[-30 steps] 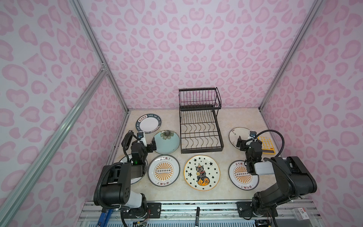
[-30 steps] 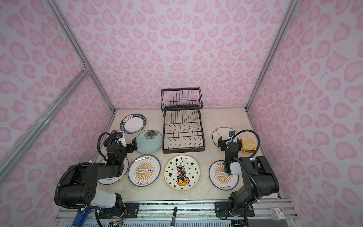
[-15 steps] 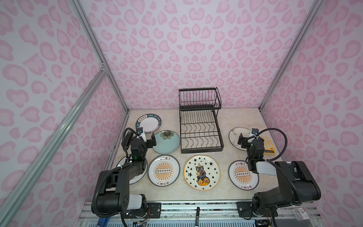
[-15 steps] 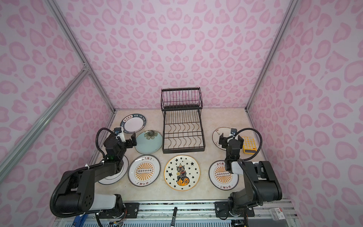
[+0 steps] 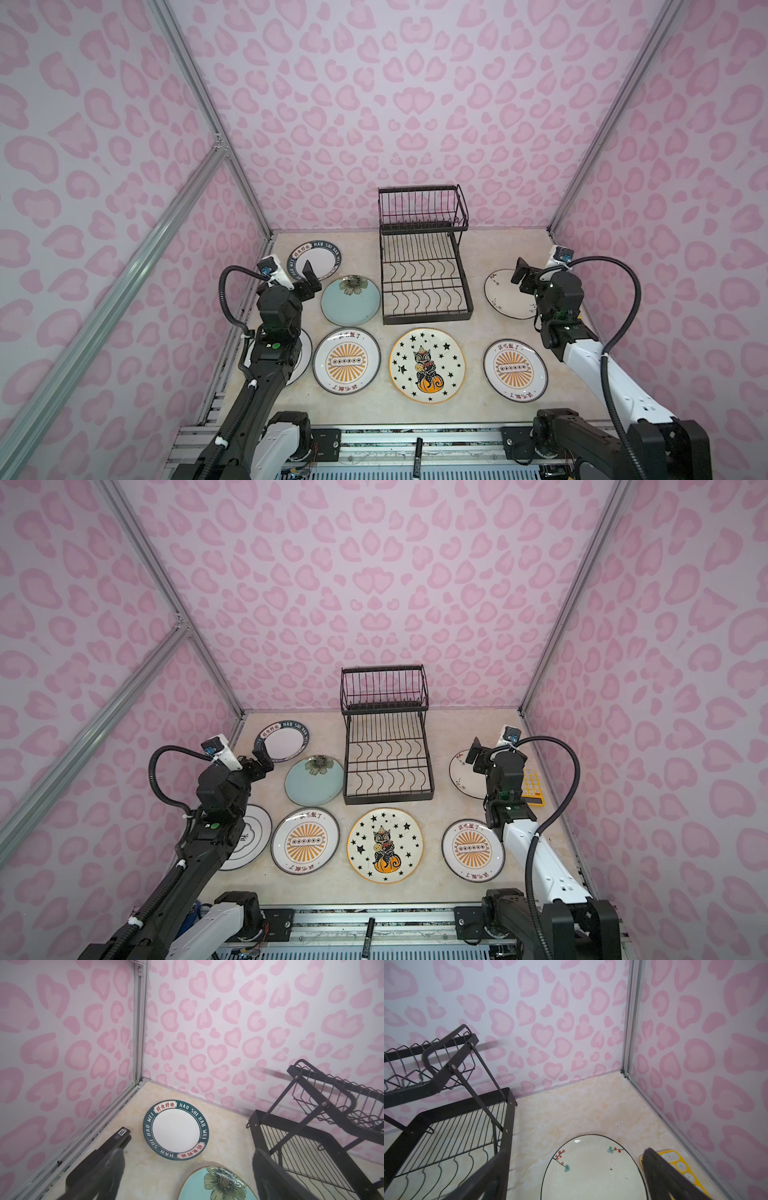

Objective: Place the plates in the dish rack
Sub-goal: 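Lower the right gripper to the white berry-sprig plate while the left arm nears the rack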

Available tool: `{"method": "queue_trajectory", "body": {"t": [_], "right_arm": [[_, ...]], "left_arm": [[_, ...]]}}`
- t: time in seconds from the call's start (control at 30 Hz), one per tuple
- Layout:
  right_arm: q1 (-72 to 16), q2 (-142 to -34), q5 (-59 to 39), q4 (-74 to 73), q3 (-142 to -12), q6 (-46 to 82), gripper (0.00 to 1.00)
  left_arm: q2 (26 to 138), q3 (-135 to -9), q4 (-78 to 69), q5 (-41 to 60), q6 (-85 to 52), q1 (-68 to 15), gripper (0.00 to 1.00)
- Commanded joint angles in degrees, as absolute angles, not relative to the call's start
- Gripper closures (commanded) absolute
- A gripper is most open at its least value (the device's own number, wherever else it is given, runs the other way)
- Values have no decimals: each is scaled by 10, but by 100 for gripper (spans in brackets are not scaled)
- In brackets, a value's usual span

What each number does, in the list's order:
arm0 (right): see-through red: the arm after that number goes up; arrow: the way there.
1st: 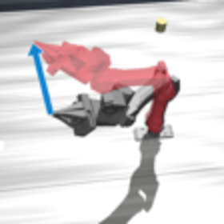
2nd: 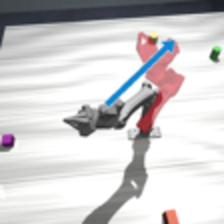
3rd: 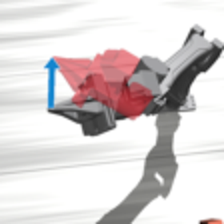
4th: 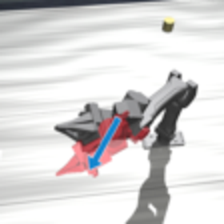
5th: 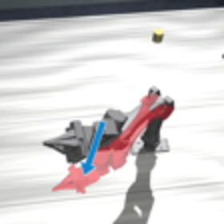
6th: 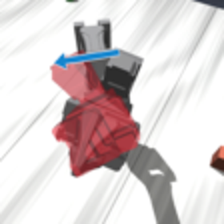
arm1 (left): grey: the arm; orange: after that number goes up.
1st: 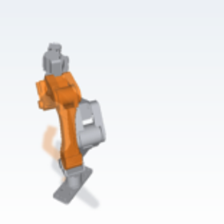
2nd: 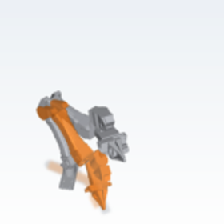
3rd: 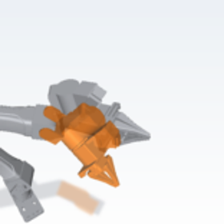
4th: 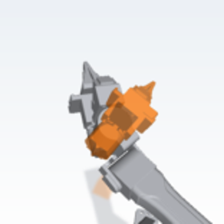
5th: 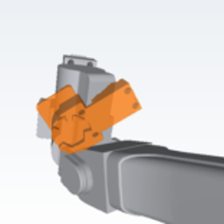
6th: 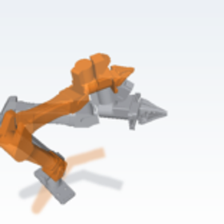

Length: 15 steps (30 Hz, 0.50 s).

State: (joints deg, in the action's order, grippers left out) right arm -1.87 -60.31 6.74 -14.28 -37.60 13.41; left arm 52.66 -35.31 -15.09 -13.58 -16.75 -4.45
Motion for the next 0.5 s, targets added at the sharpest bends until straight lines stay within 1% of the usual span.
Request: {"method": "queue_trajectory", "body": {"t": [0.0,0.1,0.2,0.33,0.47], "right_arm": [[-1,-582,7,1,-393,189,0],[42,-568,-51,41,-399,212,0],[95,-563,-92,61,-392,242,0],[163,-585,-198,65,-387,297,0],[192,-626,-222,86,-393,331,0]], "left_arm": [[514,-384,-17,-146,-204,-64,2],[502,-400,24,-141,-228,-75,2],[494,-408,48,-116,-240,-78,2],[490,-410,50,-84,-252,-78,2],[496,-423,61,-82,-262,-80,2]]}}
